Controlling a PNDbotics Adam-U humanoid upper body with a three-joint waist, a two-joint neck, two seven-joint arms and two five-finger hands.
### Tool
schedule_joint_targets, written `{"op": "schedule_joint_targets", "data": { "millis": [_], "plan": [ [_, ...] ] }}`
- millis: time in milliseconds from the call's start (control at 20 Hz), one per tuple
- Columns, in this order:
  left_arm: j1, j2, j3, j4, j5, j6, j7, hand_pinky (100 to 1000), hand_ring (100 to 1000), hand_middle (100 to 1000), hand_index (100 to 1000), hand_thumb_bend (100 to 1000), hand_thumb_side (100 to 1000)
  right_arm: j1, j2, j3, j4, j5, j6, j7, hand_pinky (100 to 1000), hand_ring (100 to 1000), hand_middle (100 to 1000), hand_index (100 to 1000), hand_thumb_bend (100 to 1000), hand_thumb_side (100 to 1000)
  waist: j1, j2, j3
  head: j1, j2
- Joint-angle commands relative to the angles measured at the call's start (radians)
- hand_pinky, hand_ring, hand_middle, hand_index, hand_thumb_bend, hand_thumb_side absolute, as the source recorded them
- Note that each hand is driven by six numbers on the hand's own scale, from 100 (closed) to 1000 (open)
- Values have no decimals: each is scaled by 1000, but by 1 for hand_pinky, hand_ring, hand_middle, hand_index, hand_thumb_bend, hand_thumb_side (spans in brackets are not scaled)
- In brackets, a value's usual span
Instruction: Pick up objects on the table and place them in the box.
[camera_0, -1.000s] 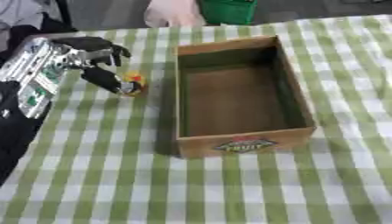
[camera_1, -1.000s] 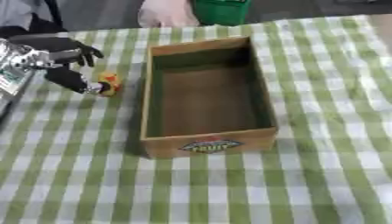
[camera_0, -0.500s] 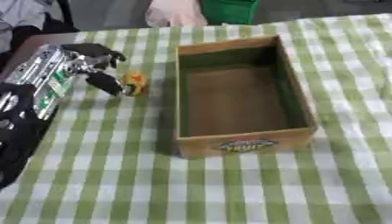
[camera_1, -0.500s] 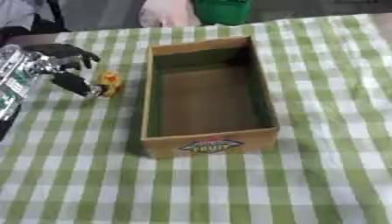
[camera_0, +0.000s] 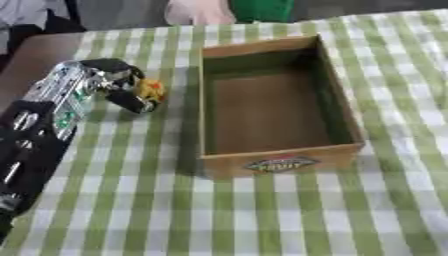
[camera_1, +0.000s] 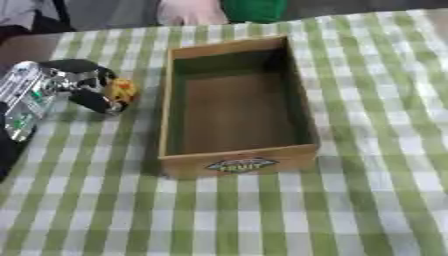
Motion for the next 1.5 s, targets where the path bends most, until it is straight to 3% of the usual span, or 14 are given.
{"op": "schedule_joint_targets", "data": {
  "millis": [50, 250, 300, 600, 850, 1050, 1300, 1500],
  "plan": [
    [-23, 16, 15, 7, -43, 5, 39, 613, 786, 760, 888, 290, 639, -12, -28, -4, -14, 3, -2, 5, 638, 724, 759, 817, 100, 710, -2, -17, -2, 7, -8],
    [-19, 8, 24, 31, -92, 2, 92, 565, 753, 718, 837, 171, 613, -13, -27, -5, -14, 3, -2, 3, 638, 724, 759, 817, 100, 710, -3, -15, -5, 10, -8],
    [-19, 6, 26, 34, -92, 2, 103, 548, 736, 692, 818, 101, 615, -13, -26, -6, -14, 3, -2, 3, 638, 724, 759, 817, 100, 711, -3, -14, -5, 10, -7],
    [-19, 2, 31, 40, -69, 14, 168, 493, 678, 639, 776, 100, 552, -12, -25, -6, -14, 3, -1, 2, 638, 724, 759, 817, 100, 710, -4, -15, -5, 12, -5],
    [-26, 3, 40, 34, 47, 17, 106, 506, 685, 661, 803, 100, 573, -7, -25, -7, -14, 6, 0, -2, 637, 724, 758, 817, 100, 710, -5, -17, -1, 12, 2],
    [-35, 15, 40, 9, 68, 40, 102, 484, 656, 623, 776, 100, 571, -6, -25, -7, -14, 3, 0, -5, 636, 724, 758, 817, 100, 710, -4, -20, -1, 11, 2],
    [-34, 24, 33, -15, 49, 56, 124, 466, 627, 602, 762, 100, 421, -2, -24, -8, -14, 0, -1, -8, 636, 724, 758, 817, 100, 714, -6, -25, 5, 8, 2],
    [-37, 35, 28, -60, 14, 59, 116, 465, 628, 610, 761, 100, 398, 2, -24, -10, -14, -1, -1, -10, 636, 724, 755, 816, 100, 714, -7, -31, 9, 4, 3]
  ]
}}
